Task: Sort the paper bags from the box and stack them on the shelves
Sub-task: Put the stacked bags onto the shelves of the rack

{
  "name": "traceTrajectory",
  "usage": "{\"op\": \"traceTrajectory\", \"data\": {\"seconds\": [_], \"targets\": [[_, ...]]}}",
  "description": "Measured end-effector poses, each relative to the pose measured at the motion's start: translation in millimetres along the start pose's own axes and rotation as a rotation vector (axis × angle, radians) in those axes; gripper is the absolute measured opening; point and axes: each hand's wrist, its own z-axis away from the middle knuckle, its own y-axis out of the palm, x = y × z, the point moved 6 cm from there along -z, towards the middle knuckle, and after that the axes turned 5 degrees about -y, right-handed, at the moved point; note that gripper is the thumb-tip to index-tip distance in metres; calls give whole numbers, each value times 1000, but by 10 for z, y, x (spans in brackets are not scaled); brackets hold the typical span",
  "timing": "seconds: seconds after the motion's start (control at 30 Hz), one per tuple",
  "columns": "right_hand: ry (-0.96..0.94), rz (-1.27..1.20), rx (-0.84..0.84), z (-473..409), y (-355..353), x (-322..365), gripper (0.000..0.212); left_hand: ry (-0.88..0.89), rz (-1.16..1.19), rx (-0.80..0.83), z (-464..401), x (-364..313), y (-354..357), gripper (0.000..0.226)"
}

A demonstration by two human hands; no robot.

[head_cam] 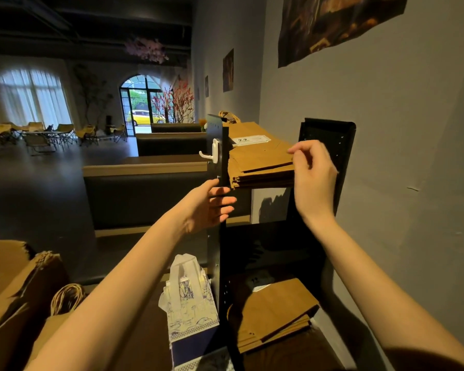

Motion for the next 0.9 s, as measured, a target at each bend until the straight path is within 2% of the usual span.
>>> {"op": "traceTrajectory", "data": {"seconds": [0.2, 0.3, 0.37, 0.47, 0.53, 0.63, 0.77, 0.9], "targets": [[-159, -110, 268, 640, 767, 516, 17, 279, -169, -163, 424, 18, -549, 25], [-123, -133, 413, 1007, 1249, 641, 21, 342, -253, -245, 723, 144, -977, 26], [-82, -188, 515, 1293, 1557, 700, 16, 358, -331, -325, 927, 273, -1308, 30], [20, -220, 654, 1686, 1910, 687, 9, 315, -350, -450, 1169, 512, -1756, 28], [179, -279, 745, 2121, 2298, 728, 10, 232, -316, -586, 1418, 789, -2275, 25], [366, -307, 799, 2610, 2553, 607, 11, 110, -275, -664, 1557, 1150, -2677, 22], [482, -230, 938, 3348, 2866, 499, 10, -33, -224, -780, 1761, 1674, -3198, 17], [665, -178, 1074, 3885, 3167, 292, 23, -177, -329, -902, 1844, 2112, -3564, 17]]}}
